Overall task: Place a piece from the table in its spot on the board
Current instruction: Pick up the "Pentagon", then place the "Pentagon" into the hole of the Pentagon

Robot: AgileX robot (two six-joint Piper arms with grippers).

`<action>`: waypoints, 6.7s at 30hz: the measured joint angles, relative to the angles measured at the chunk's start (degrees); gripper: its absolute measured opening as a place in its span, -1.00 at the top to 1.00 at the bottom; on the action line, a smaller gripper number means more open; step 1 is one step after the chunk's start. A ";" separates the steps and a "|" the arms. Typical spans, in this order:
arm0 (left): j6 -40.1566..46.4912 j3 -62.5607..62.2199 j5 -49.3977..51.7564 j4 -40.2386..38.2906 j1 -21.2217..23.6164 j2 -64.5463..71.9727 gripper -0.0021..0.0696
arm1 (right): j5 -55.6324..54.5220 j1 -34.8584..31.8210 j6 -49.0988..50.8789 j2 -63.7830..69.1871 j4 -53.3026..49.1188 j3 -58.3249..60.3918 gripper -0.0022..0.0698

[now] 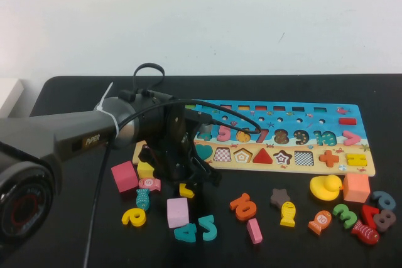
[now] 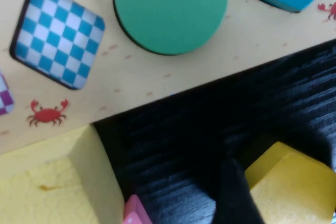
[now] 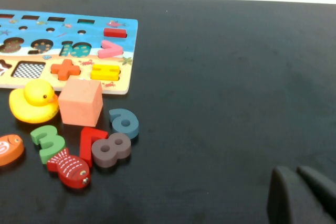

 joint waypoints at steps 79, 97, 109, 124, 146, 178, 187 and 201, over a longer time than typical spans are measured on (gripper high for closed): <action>-2.16 -41.20 14.42 -2.70 -5.58 20.33 0.05 | 0.00 0.00 0.00 0.00 0.00 0.00 0.89; -4.71 -41.55 14.76 -3.38 -5.58 20.48 0.05 | 0.00 0.00 0.00 0.00 0.00 0.00 0.89; -6.43 -41.55 15.12 -2.76 -5.58 20.48 0.05 | 0.00 0.00 0.00 0.00 0.00 0.00 0.89; -5.15 -41.55 15.84 -0.07 -5.58 20.48 0.05 | 0.00 0.00 0.00 0.00 0.00 0.00 0.89; -5.05 -41.55 15.63 -2.02 -5.35 20.48 0.05 | 0.00 0.00 0.00 0.00 0.00 0.00 0.89; -4.86 -48.47 20.59 -2.15 -5.65 23.39 0.05 | 0.00 0.00 0.00 0.00 0.00 0.00 0.89; -4.86 -48.47 20.59 -1.73 -5.78 23.48 0.05 | 0.00 0.00 0.00 0.00 0.00 0.00 0.89; -4.86 -48.47 20.78 -1.24 -5.89 23.48 -0.16 | 0.00 0.00 0.00 0.00 0.00 0.00 0.89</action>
